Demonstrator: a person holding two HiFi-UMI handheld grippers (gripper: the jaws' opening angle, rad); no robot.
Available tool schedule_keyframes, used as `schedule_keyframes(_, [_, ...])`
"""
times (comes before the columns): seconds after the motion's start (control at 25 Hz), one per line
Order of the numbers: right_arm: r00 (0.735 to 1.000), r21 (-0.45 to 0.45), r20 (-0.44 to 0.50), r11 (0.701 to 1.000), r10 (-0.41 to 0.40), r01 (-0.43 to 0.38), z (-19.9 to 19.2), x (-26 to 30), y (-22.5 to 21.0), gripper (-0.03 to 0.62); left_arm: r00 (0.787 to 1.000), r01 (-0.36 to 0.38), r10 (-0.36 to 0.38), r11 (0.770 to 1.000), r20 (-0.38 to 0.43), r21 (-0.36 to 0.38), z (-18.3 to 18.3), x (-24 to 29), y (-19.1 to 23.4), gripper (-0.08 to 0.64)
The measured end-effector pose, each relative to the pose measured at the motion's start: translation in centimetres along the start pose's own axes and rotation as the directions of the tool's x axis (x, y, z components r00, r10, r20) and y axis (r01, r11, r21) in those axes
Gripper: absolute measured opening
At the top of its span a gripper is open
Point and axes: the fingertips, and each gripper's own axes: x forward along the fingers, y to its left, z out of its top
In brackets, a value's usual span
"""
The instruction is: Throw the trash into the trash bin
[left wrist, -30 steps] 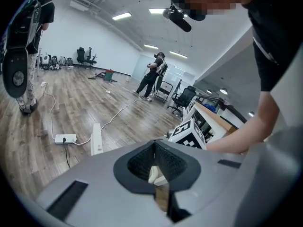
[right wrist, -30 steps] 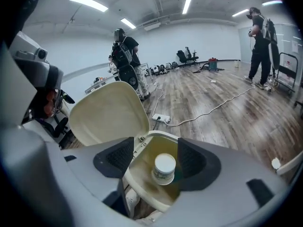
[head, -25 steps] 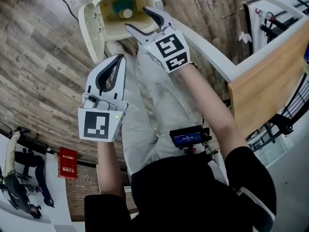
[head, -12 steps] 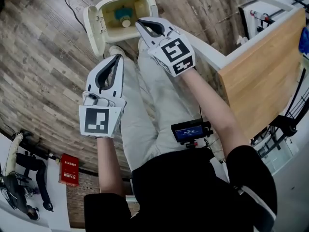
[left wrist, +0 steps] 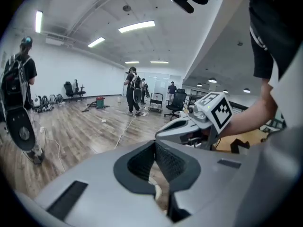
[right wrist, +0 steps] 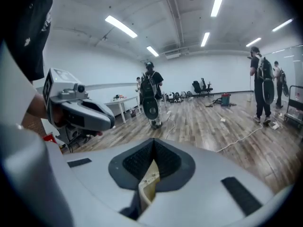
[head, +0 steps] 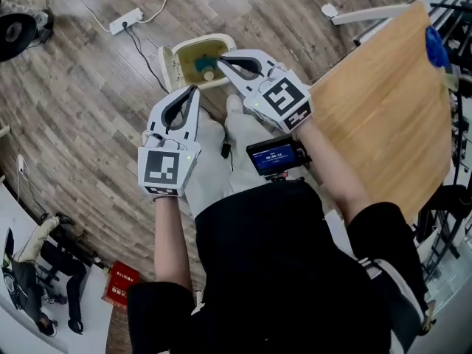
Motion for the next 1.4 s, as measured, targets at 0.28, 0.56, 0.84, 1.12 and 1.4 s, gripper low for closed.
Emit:
schedule_keyframes(0.28, [0.961, -0.050, 0.267, 0.995, -0.073, 0.090, 14.4, -7.8, 1.7, -0.003, 0.993, -0.097, 0.088, 0.990, 0.084, 0.106, 7.8, -7.1, -1.2, 0.008])
schedule_keyframes(0.56, [0.914, -0.034, 0.400, 0.995, -0.070, 0.091, 22.0, -14.1, 4.0, -0.003, 0.971, -0.124, 0.102, 0.988, 0.217, 0.089, 13.4, -11.1, -2.8, 0.008])
schedule_keyframes(0.84, [0.884, -0.117, 0.468, 0.991, 0.002, 0.060, 26.3, -16.0, 7.1, -0.003, 0.952, -0.113, 0.055, 0.977, 0.301, 0.179, 18.4, -12.9, -4.2, 0.008])
schedule_keyframes(1.12, [0.894, -0.109, 0.447, 0.993, 0.002, 0.052, 25.9, -15.5, 7.1, -0.003, 0.939, -0.113, 0.051, 0.980, 0.341, 0.166, 20.0, -13.1, -3.9, 0.008])
schedule_keyframes(1.4, [0.897, -0.116, 0.441, 0.990, -0.016, 0.075, 25.5, -16.7, 5.6, -0.003, 0.934, -0.104, 0.042, 0.982, 0.354, 0.159, 20.6, -12.1, -5.1, 0.008])
